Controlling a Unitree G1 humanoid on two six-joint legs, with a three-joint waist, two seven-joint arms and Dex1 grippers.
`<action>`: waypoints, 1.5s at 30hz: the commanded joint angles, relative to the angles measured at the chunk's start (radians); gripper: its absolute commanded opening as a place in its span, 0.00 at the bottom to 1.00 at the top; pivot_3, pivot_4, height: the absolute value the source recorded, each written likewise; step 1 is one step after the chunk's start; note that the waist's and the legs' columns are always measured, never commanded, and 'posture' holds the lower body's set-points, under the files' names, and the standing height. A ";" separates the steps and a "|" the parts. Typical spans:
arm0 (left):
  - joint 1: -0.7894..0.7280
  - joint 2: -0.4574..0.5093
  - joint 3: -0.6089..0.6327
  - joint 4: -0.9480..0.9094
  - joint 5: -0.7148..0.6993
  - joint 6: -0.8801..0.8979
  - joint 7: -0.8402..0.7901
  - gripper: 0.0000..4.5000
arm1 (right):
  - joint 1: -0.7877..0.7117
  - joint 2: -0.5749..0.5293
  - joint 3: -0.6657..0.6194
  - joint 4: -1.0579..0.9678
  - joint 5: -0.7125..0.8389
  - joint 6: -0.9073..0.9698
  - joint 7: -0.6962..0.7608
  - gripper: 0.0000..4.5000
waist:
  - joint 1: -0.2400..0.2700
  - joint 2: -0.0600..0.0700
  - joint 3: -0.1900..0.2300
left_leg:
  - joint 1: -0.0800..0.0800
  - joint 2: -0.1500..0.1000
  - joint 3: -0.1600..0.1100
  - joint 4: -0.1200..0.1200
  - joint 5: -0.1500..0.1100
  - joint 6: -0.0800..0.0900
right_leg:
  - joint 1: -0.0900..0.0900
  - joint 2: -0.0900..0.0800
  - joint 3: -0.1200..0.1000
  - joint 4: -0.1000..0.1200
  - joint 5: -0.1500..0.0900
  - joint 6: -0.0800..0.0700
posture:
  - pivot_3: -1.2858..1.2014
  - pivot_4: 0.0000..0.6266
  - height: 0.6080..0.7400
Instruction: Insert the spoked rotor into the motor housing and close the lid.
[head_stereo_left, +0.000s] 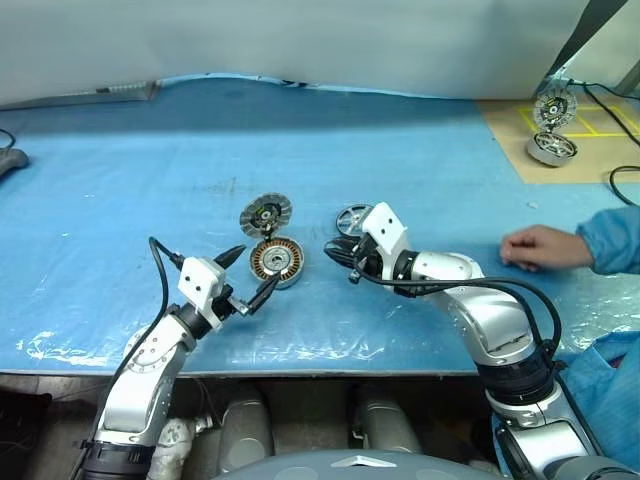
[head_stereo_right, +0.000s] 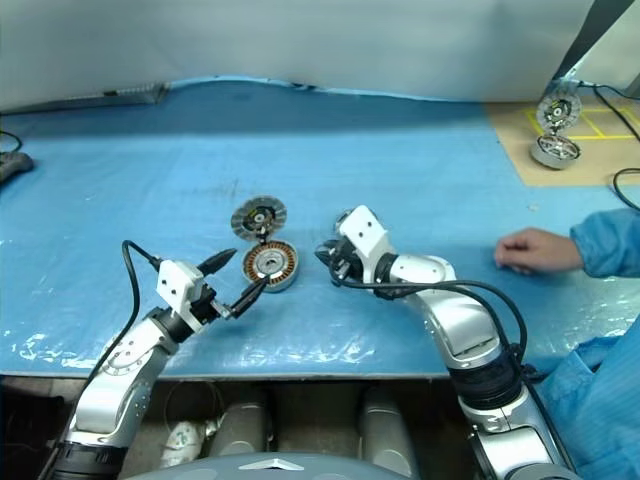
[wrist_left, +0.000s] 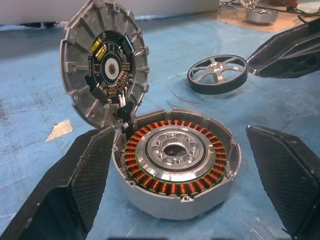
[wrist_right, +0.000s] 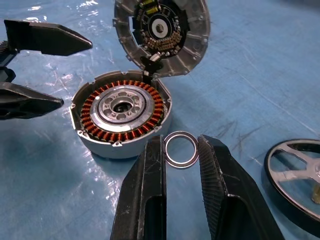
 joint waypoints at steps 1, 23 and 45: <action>0.001 0.011 0.011 -0.030 -0.005 0.003 0.006 1.00 | -0.057 0.046 0.046 0.063 -0.023 -0.068 -0.014 0.12 | -0.001 0.000 0.000 | 0.000 0.000 0.000 0.000 0.000 0.000 | 0.000 0.000 0.000 0.000 0.000 0.000 | 0.52 0.24 1.00; -0.010 0.005 -0.005 0.095 0.012 -0.041 0.002 1.00 | -0.169 0.186 0.161 0.282 -0.101 -0.143 -0.026 0.12 | 0.000 0.000 0.000 | -0.003 0.000 0.000 -0.001 0.000 0.000 | -0.001 0.000 0.000 -0.001 0.003 -0.006 | 0.52 0.24 1.00; -0.007 -0.016 -0.049 0.157 0.066 -0.094 0.009 1.00 | -0.163 0.220 0.191 0.308 -0.113 -0.122 -0.001 0.12 | 0.001 0.000 0.000 | -0.002 -0.001 0.000 0.000 0.000 0.000 | 0.000 0.000 0.000 0.000 0.004 -0.006 | 0.52 0.24 1.00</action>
